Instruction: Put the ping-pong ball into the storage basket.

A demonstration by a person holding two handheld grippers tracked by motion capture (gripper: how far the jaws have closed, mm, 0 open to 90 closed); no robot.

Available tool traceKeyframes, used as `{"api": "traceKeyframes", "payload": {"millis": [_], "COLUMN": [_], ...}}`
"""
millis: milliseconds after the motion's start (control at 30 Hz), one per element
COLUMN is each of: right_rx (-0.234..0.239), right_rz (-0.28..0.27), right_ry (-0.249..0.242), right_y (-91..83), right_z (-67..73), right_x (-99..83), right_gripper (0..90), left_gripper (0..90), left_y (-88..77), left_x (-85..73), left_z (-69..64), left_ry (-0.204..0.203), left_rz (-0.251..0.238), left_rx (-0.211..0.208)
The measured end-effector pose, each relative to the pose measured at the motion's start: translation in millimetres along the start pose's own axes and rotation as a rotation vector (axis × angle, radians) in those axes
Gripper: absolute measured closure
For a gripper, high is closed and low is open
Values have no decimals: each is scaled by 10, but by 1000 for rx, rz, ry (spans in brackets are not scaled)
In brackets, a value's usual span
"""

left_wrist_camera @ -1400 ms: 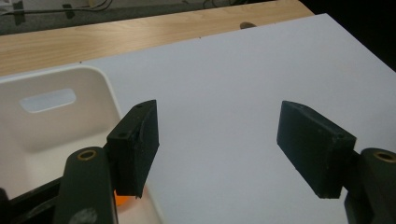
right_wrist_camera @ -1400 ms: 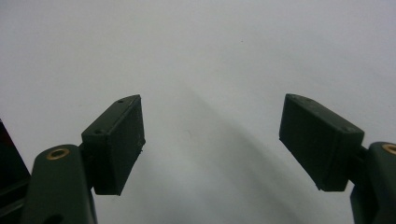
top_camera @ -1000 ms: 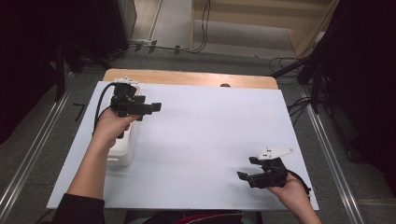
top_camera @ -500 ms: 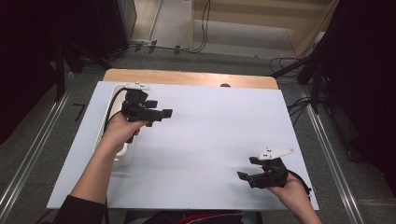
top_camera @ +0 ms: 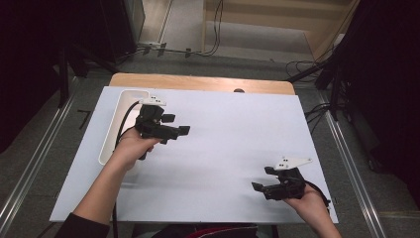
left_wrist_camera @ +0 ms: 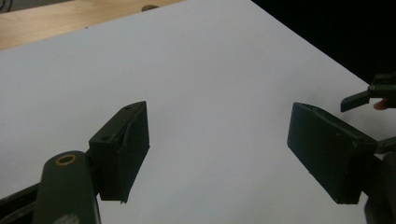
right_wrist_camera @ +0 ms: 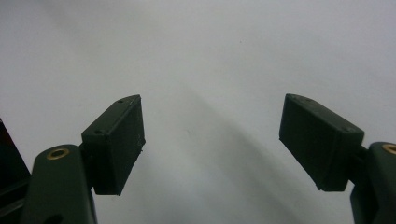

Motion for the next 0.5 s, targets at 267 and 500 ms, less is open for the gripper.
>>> {"api": "traceKeyframes", "payload": {"millis": [267,500], "right_rx": [-2,-2], "right_rz": [1,-2], "right_ry": [-1,-5], "right_y": [1,2], "right_z": [1,0], "right_x": [-2,1], "right_gripper": [207,207], "left_gripper": [204,204], "left_y": [-8,-39], "left_x": [-86,-163], "left_z": [-108,-171], "left_ry": [27,44], "left_rz": [-5,-12], "left_rx": [-22,-25]}}
Point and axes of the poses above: each handheld gripper's, and its own axes: y roughly forward along the jaws, x roughly out of its top, z roughly to its left, the point moved 9 cm from there along y, roughly forward along the jaws, and after that the axes turned 6 degrees about -x, right-handed, at the moved point
